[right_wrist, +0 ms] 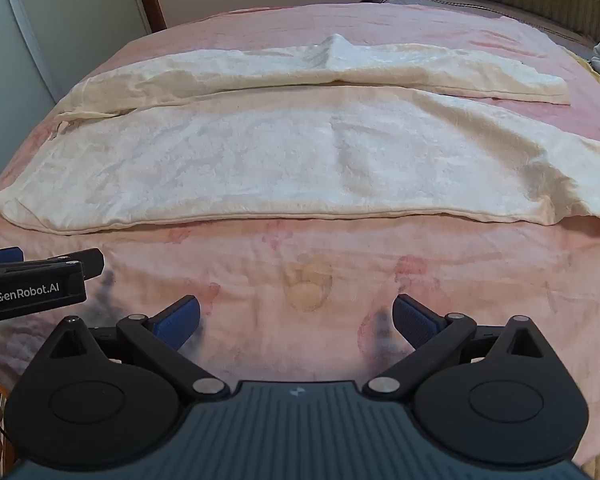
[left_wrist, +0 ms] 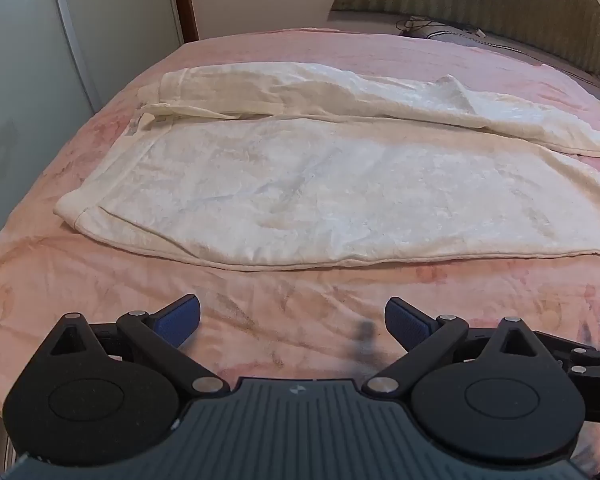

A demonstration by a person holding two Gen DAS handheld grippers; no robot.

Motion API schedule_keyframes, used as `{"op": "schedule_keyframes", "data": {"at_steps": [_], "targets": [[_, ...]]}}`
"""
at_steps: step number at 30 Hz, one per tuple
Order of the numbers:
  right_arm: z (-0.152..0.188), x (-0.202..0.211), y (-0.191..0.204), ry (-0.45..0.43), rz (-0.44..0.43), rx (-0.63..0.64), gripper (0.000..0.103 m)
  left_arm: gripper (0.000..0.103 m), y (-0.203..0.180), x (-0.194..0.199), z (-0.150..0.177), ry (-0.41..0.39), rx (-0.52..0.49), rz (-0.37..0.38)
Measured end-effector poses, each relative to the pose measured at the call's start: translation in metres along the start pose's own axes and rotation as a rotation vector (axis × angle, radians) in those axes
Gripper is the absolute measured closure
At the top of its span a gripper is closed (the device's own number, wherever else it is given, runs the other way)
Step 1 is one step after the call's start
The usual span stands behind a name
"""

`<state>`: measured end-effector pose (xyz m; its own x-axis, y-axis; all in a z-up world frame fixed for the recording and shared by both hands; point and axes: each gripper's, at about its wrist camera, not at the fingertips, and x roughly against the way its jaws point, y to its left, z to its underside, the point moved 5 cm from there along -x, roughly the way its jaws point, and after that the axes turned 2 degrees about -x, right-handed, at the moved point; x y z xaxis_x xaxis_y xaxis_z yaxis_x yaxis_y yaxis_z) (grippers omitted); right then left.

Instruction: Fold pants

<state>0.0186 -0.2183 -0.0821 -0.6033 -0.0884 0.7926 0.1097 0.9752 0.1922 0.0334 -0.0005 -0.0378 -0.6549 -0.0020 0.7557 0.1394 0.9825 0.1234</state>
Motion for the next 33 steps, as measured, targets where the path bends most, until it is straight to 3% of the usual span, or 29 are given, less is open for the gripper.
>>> {"op": "schedule_keyframes", "data": {"at_steps": [33], "targets": [[0.001, 0.003, 0.0, -0.004, -0.013, -0.007, 0.0, 0.002, -0.003, -0.008, 0.005, 0.043, 0.007, 0.027]]}}
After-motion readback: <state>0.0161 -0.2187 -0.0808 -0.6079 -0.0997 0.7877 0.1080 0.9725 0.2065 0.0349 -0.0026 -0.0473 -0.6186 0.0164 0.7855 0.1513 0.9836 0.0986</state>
